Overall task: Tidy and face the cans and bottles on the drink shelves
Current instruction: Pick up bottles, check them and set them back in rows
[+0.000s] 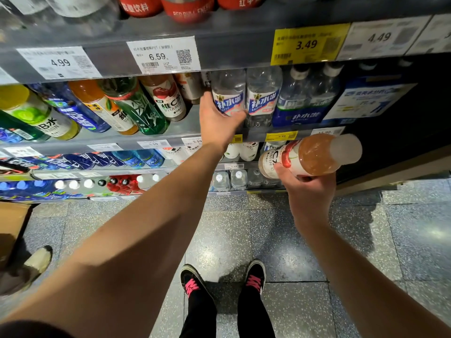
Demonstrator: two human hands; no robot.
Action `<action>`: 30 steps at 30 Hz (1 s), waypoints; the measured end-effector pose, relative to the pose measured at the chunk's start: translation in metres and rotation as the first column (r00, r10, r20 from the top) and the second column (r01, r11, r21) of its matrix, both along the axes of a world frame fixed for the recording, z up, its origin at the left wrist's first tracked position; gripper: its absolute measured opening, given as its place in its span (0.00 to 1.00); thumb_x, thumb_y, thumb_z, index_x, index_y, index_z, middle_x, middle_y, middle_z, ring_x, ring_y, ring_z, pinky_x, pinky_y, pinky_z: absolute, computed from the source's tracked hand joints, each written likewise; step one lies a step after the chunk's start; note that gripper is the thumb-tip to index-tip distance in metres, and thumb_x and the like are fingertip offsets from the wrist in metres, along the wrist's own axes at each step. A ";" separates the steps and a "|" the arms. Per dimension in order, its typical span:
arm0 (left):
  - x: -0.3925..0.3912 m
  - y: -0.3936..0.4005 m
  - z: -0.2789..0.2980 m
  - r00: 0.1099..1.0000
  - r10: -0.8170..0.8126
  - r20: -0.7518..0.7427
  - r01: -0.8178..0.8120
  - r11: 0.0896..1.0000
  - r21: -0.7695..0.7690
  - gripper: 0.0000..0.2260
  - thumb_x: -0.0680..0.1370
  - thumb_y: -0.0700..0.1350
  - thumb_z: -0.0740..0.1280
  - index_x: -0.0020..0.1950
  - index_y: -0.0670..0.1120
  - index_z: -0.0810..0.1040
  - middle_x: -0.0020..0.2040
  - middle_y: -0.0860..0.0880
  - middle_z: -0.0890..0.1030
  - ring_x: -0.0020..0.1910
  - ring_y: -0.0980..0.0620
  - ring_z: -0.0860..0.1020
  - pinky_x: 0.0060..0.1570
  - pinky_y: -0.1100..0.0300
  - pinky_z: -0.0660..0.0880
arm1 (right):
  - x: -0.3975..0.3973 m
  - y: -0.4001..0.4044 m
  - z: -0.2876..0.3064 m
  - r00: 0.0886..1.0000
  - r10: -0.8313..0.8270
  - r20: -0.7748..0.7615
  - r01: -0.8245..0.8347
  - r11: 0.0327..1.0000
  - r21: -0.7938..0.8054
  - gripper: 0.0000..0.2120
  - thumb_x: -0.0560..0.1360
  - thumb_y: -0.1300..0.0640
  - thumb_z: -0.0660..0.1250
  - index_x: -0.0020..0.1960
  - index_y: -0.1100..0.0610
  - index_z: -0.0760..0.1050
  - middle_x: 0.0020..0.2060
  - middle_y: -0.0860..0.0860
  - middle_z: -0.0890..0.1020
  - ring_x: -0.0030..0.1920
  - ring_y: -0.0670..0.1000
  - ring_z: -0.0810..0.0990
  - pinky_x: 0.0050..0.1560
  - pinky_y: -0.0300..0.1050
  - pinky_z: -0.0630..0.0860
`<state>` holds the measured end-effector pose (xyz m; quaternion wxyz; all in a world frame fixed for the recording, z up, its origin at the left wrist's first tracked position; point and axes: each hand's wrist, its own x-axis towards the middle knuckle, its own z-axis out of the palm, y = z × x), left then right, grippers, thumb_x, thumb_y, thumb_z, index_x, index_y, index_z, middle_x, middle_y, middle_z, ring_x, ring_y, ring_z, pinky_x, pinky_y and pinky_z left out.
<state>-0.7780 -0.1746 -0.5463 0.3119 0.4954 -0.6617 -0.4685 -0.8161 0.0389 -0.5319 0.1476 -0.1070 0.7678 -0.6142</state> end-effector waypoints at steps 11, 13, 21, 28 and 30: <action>0.056 0.007 0.017 0.998 0.052 -0.044 -0.054 0.998 -0.044 0.28 0.70 0.39 0.73 0.69 0.44 0.71 0.65 0.46 0.74 0.63 0.51 0.74 0.69 0.59 0.70 | 0.028 -0.038 0.010 0.992 0.125 -0.023 -0.124 0.991 0.058 0.23 0.64 0.55 0.83 0.56 0.52 0.78 0.48 0.40 0.83 0.49 0.35 0.81 0.57 0.30 0.75; 0.083 -0.004 0.015 0.981 0.188 -0.041 -0.191 0.977 -0.094 0.23 0.71 0.39 0.72 0.65 0.42 0.74 0.61 0.45 0.76 0.58 0.51 0.75 0.64 0.65 0.70 | 0.037 -0.056 0.012 0.989 0.149 -0.013 -0.147 0.986 0.074 0.19 0.64 0.54 0.83 0.50 0.48 0.79 0.42 0.33 0.82 0.45 0.32 0.81 0.52 0.27 0.74; 0.146 -0.065 0.008 0.929 0.368 0.040 -0.362 0.927 -0.101 0.24 0.70 0.42 0.77 0.62 0.40 0.72 0.58 0.44 0.76 0.59 0.45 0.75 0.60 0.67 0.66 | 0.073 -0.139 0.013 0.968 0.203 -0.147 -0.188 0.976 0.108 0.35 0.66 0.51 0.81 0.66 0.62 0.72 0.52 0.41 0.74 0.52 0.37 0.73 0.52 0.15 0.60; 0.153 -0.085 0.008 0.953 0.297 0.054 -0.293 0.953 -0.079 0.28 0.68 0.50 0.79 0.64 0.45 0.73 0.59 0.49 0.80 0.58 0.51 0.79 0.59 0.61 0.73 | 0.080 -0.199 0.009 0.968 0.189 -0.167 -0.170 0.978 0.120 0.41 0.63 0.52 0.81 0.71 0.56 0.68 0.57 0.47 0.81 0.55 0.42 0.80 0.59 0.34 0.75; 0.155 -0.085 0.011 0.953 0.296 0.070 -0.292 0.955 -0.056 0.28 0.69 0.52 0.79 0.64 0.48 0.73 0.60 0.51 0.80 0.58 0.53 0.79 0.56 0.64 0.71 | 0.079 -0.208 0.004 0.952 0.209 -0.224 -0.179 0.973 0.147 0.41 0.64 0.50 0.79 0.72 0.57 0.66 0.59 0.50 0.82 0.56 0.47 0.80 0.58 0.32 0.75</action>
